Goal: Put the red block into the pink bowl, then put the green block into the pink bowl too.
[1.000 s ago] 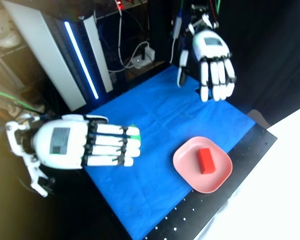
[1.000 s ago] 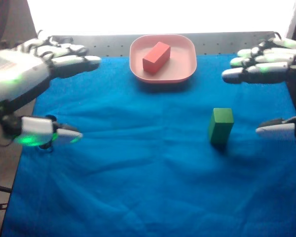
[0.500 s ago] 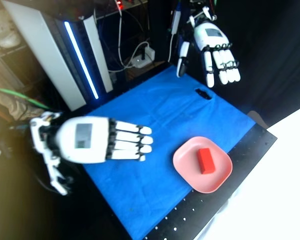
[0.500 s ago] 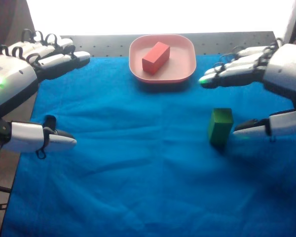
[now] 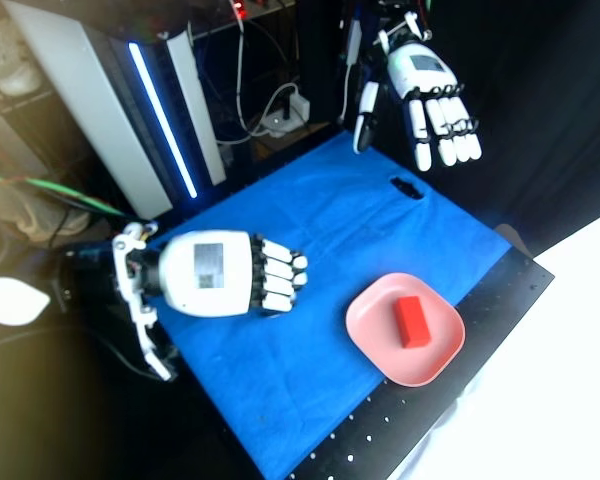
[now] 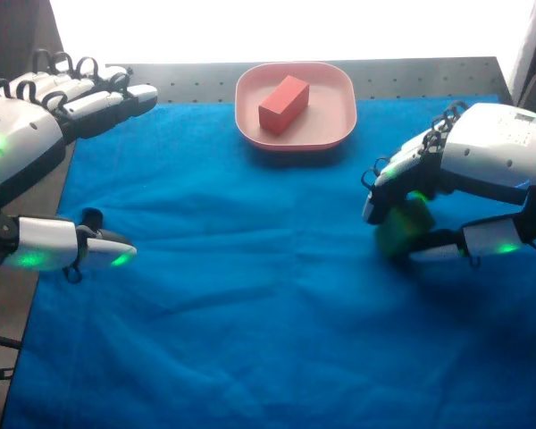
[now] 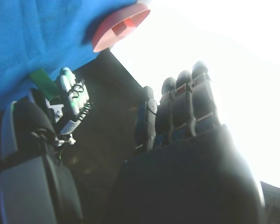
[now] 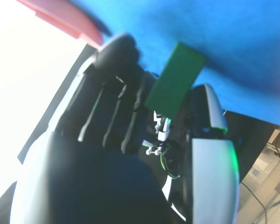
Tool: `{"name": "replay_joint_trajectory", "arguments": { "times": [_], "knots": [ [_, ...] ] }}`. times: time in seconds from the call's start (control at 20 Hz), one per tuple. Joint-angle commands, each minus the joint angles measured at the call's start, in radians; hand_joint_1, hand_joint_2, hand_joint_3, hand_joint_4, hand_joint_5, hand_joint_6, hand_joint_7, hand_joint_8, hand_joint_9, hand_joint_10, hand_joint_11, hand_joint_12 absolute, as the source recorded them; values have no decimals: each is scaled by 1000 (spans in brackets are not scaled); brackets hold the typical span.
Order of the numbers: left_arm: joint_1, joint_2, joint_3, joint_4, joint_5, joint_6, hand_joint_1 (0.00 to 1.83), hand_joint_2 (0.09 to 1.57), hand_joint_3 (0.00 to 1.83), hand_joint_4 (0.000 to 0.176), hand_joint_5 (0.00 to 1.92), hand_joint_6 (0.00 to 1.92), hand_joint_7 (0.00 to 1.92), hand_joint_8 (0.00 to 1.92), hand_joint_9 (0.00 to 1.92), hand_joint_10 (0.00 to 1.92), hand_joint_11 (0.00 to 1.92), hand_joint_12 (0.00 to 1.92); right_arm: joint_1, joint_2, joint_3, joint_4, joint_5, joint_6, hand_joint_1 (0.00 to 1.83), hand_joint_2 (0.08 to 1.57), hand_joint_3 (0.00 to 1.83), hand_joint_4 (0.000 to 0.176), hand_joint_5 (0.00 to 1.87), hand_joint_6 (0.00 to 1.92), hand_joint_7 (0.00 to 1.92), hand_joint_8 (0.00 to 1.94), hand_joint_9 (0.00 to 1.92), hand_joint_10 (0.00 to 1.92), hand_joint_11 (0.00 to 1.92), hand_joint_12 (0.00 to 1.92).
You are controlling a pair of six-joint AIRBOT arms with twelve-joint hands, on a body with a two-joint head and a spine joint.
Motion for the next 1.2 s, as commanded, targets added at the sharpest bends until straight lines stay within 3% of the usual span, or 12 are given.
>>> {"name": "replay_joint_trajectory", "arguments": {
  "times": [0.0, 0.3, 0.35, 0.4, 0.5, 0.65, 0.7, 0.75, 0.85, 0.95, 1.1, 1.15],
  "knots": [
    [-6, 3, 0, 10, -125, -1, 822, 859, 0, 92, 147, 1, 64, 4, 1, 0, 0, 0, 17, -1, 3, 35, 90, 3, 1162, 1122, 1, 0, 966, 993, 800, 1665, 1010, 1782, 1113, 1886],
    [-5, 1, -1, 6, -133, -1, 810, 866, 2, 86, 161, 5, 78, 5, 9, 2, 0, 0, 63, -4, 17, 71, 91, 3, 1154, 1157, 0, 0, 901, 1091, 626, 1909, 1140, 1921, 1310, 1921],
    [-5, 0, -1, 6, -134, -1, 807, 867, 2, 72, 166, 6, 80, 5, 13, 4, 0, 0, 73, -8, 25, 88, 91, 3, 1166, 1129, 0, 0, 958, 995, 693, 1764, 1132, 1891, 1264, 1895],
    [-5, -1, -1, 5, -136, -1, 806, 865, 1, 76, 173, 8, 91, 8, 20, 6, 0, 0, 93, -23, 46, 115, 92, 3, 1243, 1133, 0, 0, 1061, 608, 866, 1455, 1054, 1583, 1051, 1744],
    [-5, -1, -1, 5, -138, -1, 789, 863, 0, 106, 163, 2, 88, 5, 23, 6, 0, 0, 123, -45, 75, 141, 92, 3, 1268, 1105, 0, 0, 1085, 552, 983, 1255, 887, 1278, 694, 1611],
    [-5, -6, -1, 5, -141, -1, 781, 862, 0, 125, 158, 1, 89, 4, 22, 4, 0, 0, 180, -93, 133, 157, 91, 3, 1186, 1074, 0, 0, 1081, 784, 886, 1406, 847, 1666, 809, 1852],
    [-5, -8, 0, 5, -141, -1, 782, 863, 0, 136, 155, 0, 86, 2, 21, 3, 10, 4, 196, -111, 153, 165, 91, 3, 1179, 1078, 0, 0, 1066, 818, 907, 1339, 880, 1648, 835, 1835],
    [-5, -10, 1, 5, -140, -1, 765, 860, 0, 134, 159, 2, 92, 4, 28, 5, 1, 1, 211, -130, 172, 177, 90, 3, 1252, 1108, 0, 0, 1087, 562, 959, 1289, 936, 1379, 840, 1588],
    [-5, -13, 3, 4, -140, -1, 770, 852, 0, 122, 181, 9, 100, 6, 37, 8, 0, 0, 240, -164, 204, 191, 72, 3, 1184, 1066, 2, 0, 1094, 766, 1135, 908, 1100, 1329, 985, 1658],
    [-5, -16, 5, 4, -141, -1, 779, 858, 0, 109, 181, 7, 83, 0, 23, 1, 24, 11, 265, -200, 237, 197, 42, 3, 1186, 1051, 0, 0, 1129, 717, 1179, 937, 1108, 1421, 952, 1777],
    [-5, -21, 7, 5, -141, -1, 775, 859, 0, 110, 171, 1, 78, 0, 20, 0, 11, 5, 290, -260, 298, 199, -53, 3, 1292, 1043, 0, 0, 1186, 393, 1166, 918, 1108, 939, 915, 1377],
    [-5, -21, 7, 6, -141, -1, 770, 857, 0, 118, 168, 0, 76, 0, 3, 0, 7, 4, 292, -276, 316, 199, -83, 3, 1223, 1016, 0, 0, 1236, 476, 1150, 868, 1067, 1171, 893, 1557]
  ]
}}
